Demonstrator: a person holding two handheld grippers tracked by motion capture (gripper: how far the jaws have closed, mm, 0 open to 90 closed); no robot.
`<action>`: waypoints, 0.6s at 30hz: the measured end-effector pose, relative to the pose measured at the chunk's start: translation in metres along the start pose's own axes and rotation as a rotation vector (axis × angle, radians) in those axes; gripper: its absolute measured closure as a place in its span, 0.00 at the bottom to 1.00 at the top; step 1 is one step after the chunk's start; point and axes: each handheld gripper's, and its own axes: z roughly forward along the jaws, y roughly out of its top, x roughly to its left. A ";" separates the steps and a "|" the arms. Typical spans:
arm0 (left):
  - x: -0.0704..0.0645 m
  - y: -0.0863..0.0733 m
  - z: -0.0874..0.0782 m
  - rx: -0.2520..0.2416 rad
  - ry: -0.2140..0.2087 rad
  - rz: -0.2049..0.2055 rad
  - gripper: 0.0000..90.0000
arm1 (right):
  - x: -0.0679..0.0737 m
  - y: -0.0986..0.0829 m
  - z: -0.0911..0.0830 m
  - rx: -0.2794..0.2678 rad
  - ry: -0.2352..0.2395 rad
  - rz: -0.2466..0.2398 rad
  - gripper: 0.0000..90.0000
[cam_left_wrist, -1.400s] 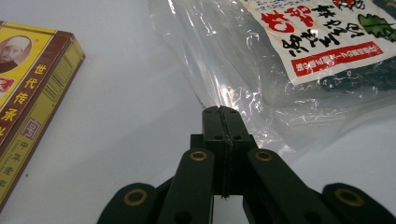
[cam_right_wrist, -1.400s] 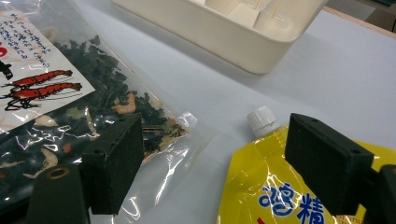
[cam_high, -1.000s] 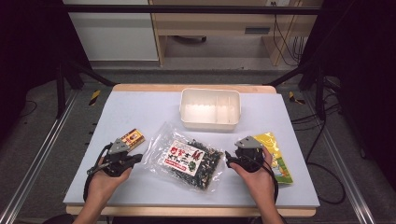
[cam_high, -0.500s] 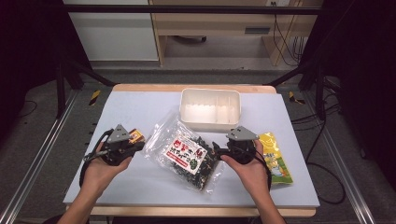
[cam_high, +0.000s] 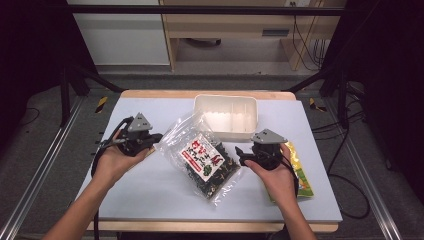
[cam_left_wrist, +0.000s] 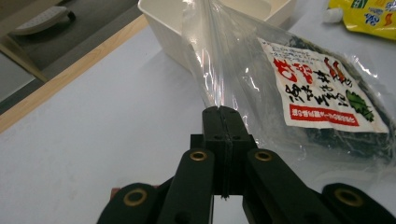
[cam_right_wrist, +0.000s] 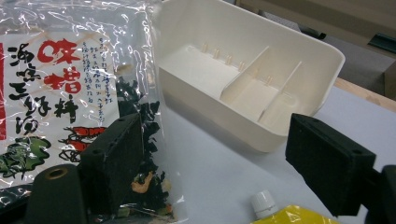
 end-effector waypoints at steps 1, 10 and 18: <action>0.004 0.006 0.001 0.006 -0.014 0.004 1.00 | -0.001 0.001 0.000 0.002 0.000 -0.003 0.21; 0.017 0.051 0.013 0.022 -0.062 0.057 1.00 | -0.019 0.022 -0.001 0.010 0.008 -0.041 0.21; 0.013 0.082 0.017 0.005 -0.074 0.118 1.00 | -0.034 0.048 -0.004 0.017 0.028 -0.089 0.21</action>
